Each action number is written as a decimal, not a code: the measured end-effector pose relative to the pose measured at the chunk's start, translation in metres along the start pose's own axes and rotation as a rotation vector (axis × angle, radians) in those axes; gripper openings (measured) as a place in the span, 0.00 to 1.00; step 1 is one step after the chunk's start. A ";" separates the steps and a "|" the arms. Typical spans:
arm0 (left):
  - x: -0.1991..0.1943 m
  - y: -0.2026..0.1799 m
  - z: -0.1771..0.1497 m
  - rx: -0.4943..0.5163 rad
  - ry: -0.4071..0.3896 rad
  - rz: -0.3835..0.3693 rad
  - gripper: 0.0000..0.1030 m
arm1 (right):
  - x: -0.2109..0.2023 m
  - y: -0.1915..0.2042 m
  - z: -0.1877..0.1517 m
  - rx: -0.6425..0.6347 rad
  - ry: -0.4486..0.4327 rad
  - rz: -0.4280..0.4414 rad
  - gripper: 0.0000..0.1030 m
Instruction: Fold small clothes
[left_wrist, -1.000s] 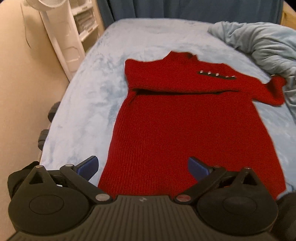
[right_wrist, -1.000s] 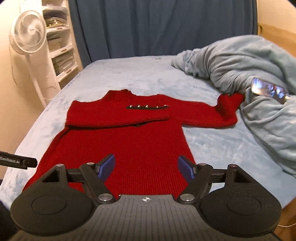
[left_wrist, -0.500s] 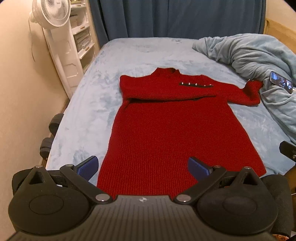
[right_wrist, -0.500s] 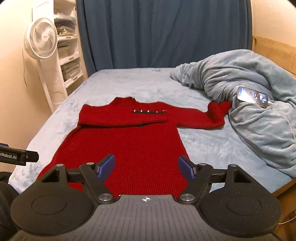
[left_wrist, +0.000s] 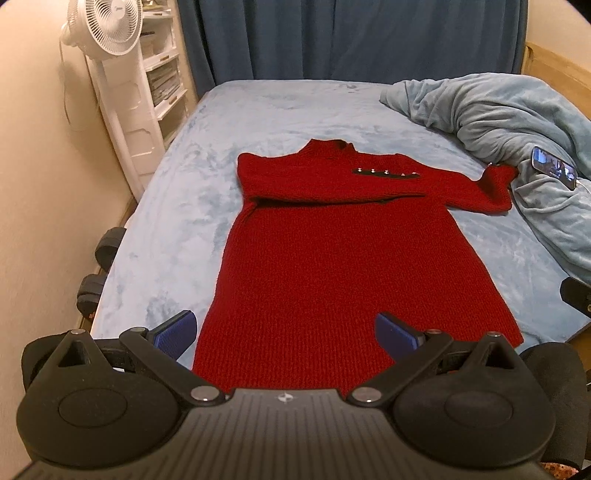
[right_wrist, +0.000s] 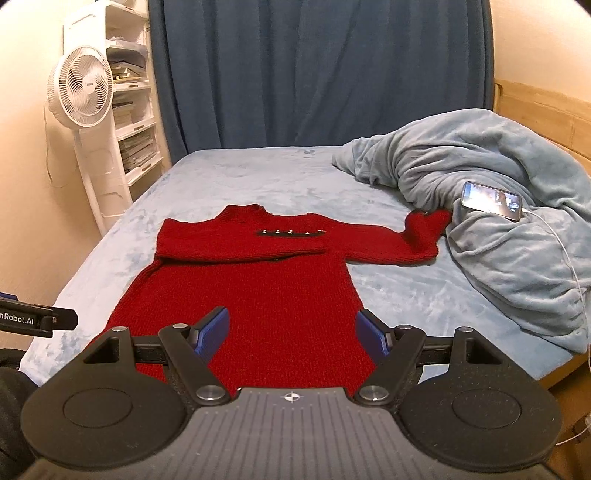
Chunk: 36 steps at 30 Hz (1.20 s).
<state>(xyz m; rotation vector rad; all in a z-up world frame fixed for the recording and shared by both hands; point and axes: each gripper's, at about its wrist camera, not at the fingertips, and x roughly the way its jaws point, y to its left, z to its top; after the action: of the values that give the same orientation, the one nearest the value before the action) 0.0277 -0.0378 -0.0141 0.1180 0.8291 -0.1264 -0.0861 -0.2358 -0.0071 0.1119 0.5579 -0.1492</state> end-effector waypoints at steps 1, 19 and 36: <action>0.000 0.001 0.000 -0.004 0.003 0.001 1.00 | 0.001 0.001 0.000 -0.001 0.002 0.004 0.75; 0.033 0.000 0.002 -0.015 0.090 0.017 1.00 | 0.036 -0.004 -0.002 0.028 0.079 0.019 0.75; 0.132 0.025 0.034 -0.080 0.222 0.141 1.00 | 0.155 -0.145 0.051 0.363 -0.040 -0.098 0.77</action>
<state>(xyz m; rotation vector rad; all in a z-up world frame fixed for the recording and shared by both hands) 0.1446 -0.0270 -0.0875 0.1161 1.0427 0.0541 0.0452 -0.4030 -0.0569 0.4336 0.4924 -0.3474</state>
